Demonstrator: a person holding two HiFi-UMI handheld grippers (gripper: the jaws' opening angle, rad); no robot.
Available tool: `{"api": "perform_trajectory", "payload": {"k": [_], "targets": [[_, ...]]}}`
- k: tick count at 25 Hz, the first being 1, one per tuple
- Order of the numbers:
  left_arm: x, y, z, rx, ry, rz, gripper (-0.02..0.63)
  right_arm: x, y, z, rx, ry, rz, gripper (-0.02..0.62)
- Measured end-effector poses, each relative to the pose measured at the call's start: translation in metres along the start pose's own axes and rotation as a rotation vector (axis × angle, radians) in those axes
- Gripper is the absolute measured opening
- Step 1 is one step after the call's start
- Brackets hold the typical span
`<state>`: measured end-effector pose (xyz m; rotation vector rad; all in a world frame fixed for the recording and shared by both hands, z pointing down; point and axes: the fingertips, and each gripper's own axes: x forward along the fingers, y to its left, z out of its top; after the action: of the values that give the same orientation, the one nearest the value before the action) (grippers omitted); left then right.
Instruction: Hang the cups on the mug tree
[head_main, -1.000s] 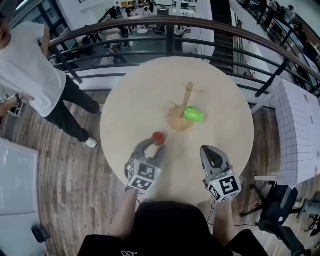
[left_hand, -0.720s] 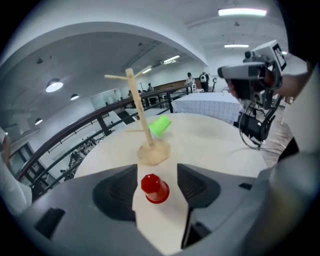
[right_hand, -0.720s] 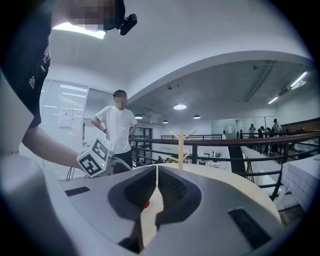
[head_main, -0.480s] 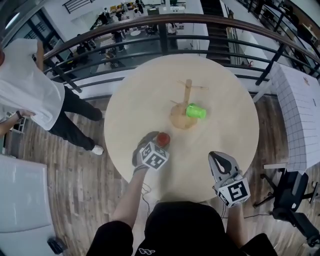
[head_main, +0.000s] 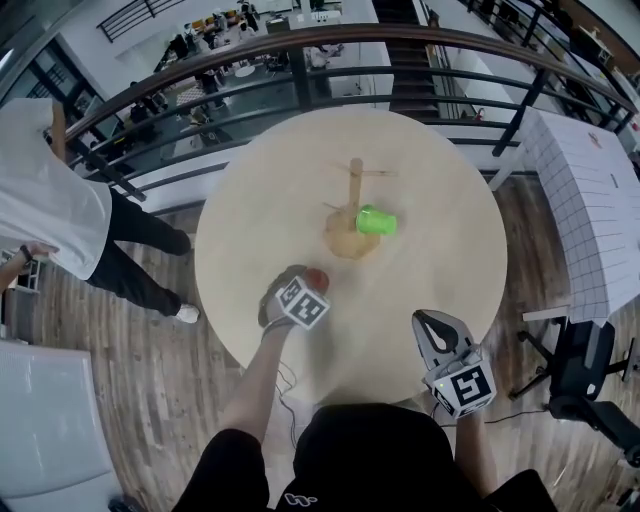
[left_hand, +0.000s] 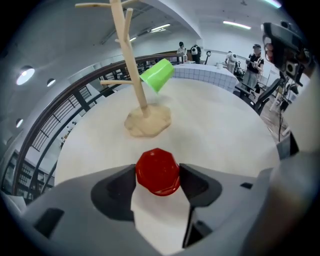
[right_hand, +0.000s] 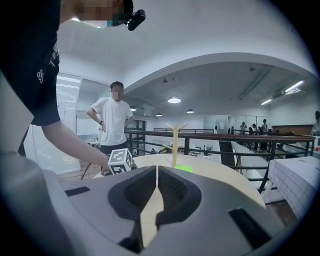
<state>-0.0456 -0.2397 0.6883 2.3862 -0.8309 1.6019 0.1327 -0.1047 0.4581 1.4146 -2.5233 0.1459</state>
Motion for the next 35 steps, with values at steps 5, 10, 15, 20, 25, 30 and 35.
{"api": "perform_trajectory", "payload": {"k": [5, 10, 15, 20, 25, 30, 35], "targets": [[0.0, 0.001, 0.003, -0.077, -0.038, -0.002, 0.261, 0.004, 0.005, -0.011, -0.015, 0.032, 0.002, 0.018], [-0.025, 0.01, 0.011, -0.2, -0.168, -0.013, 0.261, 0.014, 0.017, -0.015, -0.026, 0.049, 0.033, 0.018], [-0.06, 0.014, 0.018, -0.322, -0.321, -0.112, 0.261, 0.024, 0.027, -0.019, -0.019, 0.058, 0.054, 0.018], [-0.095, 0.035, 0.026, -0.444, -0.471, -0.213, 0.261, 0.031, 0.037, -0.021, -0.026, 0.064, 0.076, 0.018], [-0.112, 0.069, 0.031, -0.531, -0.565, -0.264, 0.261, 0.027, 0.038, -0.028, -0.018, 0.08, 0.066, 0.018], [-0.123, 0.104, 0.052, -0.569, -0.657, -0.305, 0.261, 0.022, 0.034, -0.034, -0.006, 0.099, 0.042, 0.018], [-0.114, 0.128, 0.077, -0.519, -0.627, -0.316, 0.261, 0.013, 0.027, -0.041, 0.017, 0.113, 0.002, 0.018]]}}
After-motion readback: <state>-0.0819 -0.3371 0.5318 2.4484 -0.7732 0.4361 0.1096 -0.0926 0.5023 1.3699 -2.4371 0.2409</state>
